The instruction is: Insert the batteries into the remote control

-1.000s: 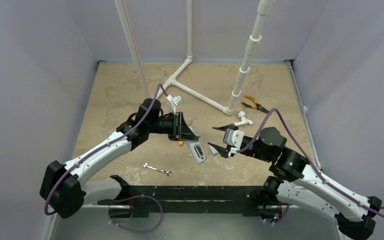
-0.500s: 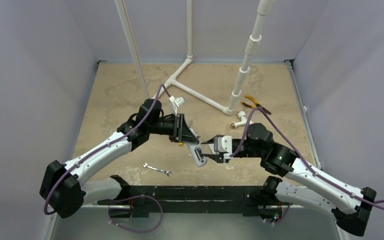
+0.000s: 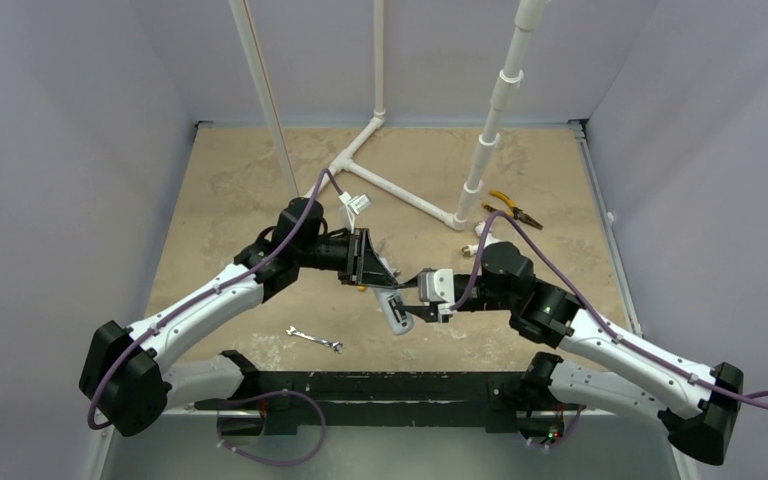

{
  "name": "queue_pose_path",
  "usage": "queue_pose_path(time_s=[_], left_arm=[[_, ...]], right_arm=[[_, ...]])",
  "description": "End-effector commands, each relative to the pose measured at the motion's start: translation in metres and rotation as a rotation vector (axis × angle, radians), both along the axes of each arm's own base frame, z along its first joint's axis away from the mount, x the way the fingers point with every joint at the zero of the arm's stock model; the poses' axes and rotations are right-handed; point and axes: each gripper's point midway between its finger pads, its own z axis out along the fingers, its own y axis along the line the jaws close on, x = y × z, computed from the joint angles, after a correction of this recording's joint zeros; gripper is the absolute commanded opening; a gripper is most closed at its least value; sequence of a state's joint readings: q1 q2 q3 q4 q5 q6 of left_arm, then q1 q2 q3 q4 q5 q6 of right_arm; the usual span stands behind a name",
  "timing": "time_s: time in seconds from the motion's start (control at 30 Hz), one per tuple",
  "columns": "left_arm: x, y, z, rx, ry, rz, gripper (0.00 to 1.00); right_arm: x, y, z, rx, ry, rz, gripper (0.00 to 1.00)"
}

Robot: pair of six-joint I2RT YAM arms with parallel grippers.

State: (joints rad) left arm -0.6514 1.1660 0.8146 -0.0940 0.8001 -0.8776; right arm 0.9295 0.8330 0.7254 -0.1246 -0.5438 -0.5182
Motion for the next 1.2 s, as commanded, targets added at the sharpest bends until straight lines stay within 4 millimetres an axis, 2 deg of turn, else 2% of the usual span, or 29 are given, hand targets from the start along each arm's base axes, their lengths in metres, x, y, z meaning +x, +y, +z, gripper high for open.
queue_pose_path(time_s=[0.0,0.3,0.47,0.8,1.17], left_arm=[[-0.003,-0.003,0.01,-0.038,-0.052,-0.033,0.0],[-0.002,-0.004,0.01,-0.036,-0.048,-0.034,0.0],[-0.003,-0.004,0.01,-0.036,-0.047,-0.041,0.0],[-0.002,-0.004,0.012,-0.039,-0.051,-0.041,0.0],[-0.001,-0.005,0.011,-0.037,-0.051,-0.044,0.0]], right_arm=[[-0.004,0.004,0.014,0.044,-0.04,0.042,0.34],[-0.018,0.002,0.0,-0.006,-0.008,0.116,0.32],[-0.013,0.002,-0.008,-0.027,-0.005,0.09,0.31],[-0.006,0.004,-0.009,-0.026,-0.011,0.06,0.29],[0.003,0.003,-0.007,-0.012,-0.039,0.014,0.35]])
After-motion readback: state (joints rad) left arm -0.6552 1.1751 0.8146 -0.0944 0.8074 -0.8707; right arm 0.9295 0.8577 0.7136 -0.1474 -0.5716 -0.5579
